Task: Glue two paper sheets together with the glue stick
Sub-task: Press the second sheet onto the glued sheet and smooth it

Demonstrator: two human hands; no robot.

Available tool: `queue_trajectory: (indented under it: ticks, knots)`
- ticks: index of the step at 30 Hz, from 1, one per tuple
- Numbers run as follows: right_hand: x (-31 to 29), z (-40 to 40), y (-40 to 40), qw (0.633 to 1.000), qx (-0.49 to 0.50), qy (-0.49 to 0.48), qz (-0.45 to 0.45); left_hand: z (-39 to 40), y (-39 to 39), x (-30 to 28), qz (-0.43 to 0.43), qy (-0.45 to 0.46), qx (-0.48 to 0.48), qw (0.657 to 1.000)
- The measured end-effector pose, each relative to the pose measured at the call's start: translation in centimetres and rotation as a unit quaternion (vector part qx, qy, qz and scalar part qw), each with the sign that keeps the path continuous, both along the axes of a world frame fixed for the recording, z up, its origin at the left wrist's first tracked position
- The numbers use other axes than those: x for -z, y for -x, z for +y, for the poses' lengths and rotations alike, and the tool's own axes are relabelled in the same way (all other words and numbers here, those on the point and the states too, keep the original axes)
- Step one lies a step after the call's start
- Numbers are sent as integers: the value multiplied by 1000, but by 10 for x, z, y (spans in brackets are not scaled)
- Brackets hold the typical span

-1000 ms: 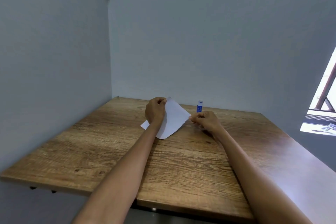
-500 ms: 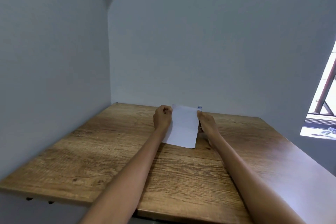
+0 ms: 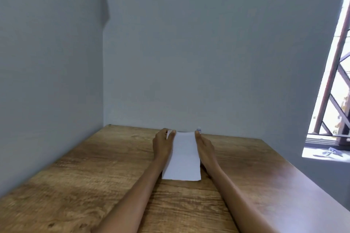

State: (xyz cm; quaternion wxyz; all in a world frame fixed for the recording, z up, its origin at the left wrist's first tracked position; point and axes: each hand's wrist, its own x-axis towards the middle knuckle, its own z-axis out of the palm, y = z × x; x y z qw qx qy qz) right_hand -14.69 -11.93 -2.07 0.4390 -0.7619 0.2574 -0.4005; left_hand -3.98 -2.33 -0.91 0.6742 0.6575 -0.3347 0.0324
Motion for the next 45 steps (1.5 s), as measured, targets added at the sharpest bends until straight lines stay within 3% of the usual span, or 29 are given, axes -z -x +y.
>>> queue_trajectory:
  ticks: [4, 9, 14, 17, 19, 22, 24, 27, 30, 35, 37, 42, 45]
  knots:
    - [-1, -4, 1, 999, 5, -8, -32, -1, 4, -4, 2, 14, 20, 1000]
    - [-1, 0, 2, 992, -5, -90, -91, -5, 6, 0, 2, 35, 28, 999]
    - [0, -4, 0, 999, 15, -9, -36, -6, -1, 4, 4, 40, 51, 998]
    - [-2, -5, -1, 996, 68, 14, -61, -9, 2, 3, 50, 54, 88, 993]
    - [-6, -6, 1, 990, 117, 11, -78, -10, 3, 3, 81, 16, 139, 987]
    - [-8, -11, 7, 981, 168, 8, -99, -9, 6, 7, 53, -55, 175, 982]
    - [-8, -12, 9, 986, 142, -10, -86, -11, 8, 8, 52, -43, 150, 986]
    - [-6, -7, 4, 999, 15, -45, -26, -11, 7, 5, 23, -1, 61, 998]
    - [2, -2, -6, 999, -52, -4, 8, -4, 2, 2, -15, 31, -19, 999]
    - [-2, 1, -9, 999, 27, 41, -23, 0, -3, 2, -38, 68, -76, 994]
    - [-2, 3, -5, 999, 15, 18, -42, -2, -4, 3, -44, 67, -78, 994]
    - [-2, -1, -4, 997, -11, 68, 40, -2, -11, 4, -33, 76, -96, 992]
    - [1, 0, -3, 998, 7, 54, 16, -1, -10, 3, -34, 72, -103, 991]
